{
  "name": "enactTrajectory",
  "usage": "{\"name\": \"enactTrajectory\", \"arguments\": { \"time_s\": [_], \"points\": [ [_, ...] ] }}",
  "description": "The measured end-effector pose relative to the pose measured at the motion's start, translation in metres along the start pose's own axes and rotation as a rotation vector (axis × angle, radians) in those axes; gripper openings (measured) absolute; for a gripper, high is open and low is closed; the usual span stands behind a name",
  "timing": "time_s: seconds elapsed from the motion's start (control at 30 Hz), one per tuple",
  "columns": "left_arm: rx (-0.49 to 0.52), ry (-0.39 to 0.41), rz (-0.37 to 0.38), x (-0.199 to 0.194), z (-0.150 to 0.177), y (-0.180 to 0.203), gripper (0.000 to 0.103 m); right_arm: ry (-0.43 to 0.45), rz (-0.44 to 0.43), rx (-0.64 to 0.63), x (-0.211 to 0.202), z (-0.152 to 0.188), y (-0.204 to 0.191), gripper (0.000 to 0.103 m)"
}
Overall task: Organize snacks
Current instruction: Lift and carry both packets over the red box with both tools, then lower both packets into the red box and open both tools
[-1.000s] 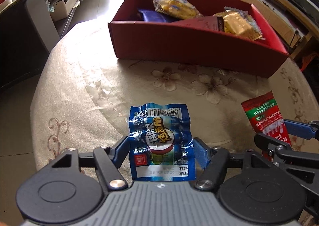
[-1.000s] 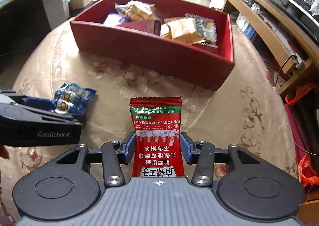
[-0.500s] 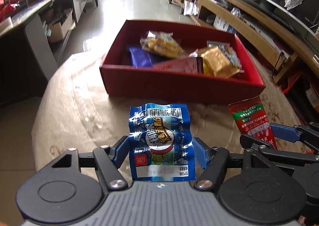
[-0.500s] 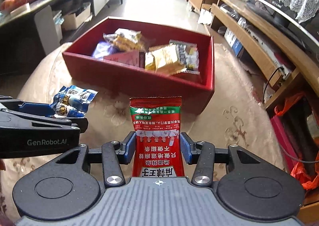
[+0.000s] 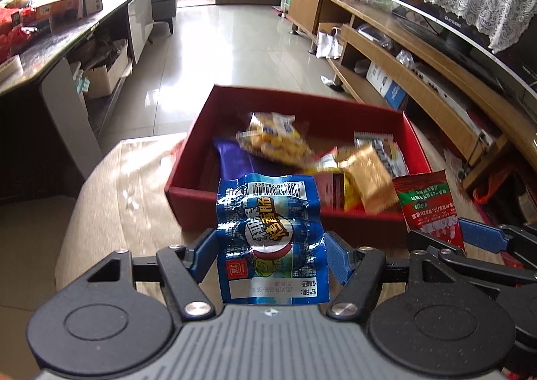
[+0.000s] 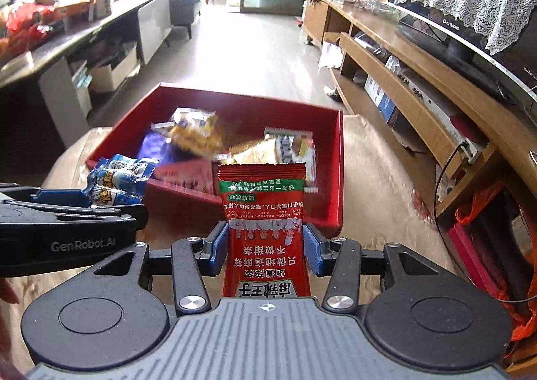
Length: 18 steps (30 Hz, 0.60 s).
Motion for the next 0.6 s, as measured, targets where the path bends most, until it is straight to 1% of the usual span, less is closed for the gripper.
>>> {"name": "enactTrajectory", "arguments": {
  "time_s": [0.33, 0.43, 0.6],
  "points": [
    [-0.010, 0.033, -0.029, 0.021, -0.046, 0.005, 0.063, 0.031, 0.006, 0.037, 0.022, -0.039, 0.012, 0.054],
    [-0.017, 0.027, -0.035, 0.033, -0.057, 0.005, 0.063, 0.030, 0.008, 0.036, 0.033, -0.048, 0.013, 0.054],
    [-0.011, 0.011, -0.054, 0.053, -0.065, 0.005, 0.063, 0.020, 0.002, 0.036, 0.052, -0.057, 0.015, 0.055]
  ]
}}
Point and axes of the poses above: each gripper's, at about its wrist camera, not at the fingertips, and x roughly the way its jaws point, y to its right, z to its underside, the point moved 7 cm from there along x, roughly the way its jaws point, and after that the axes turned 7 degrees about -y, right-handed, at the moved point
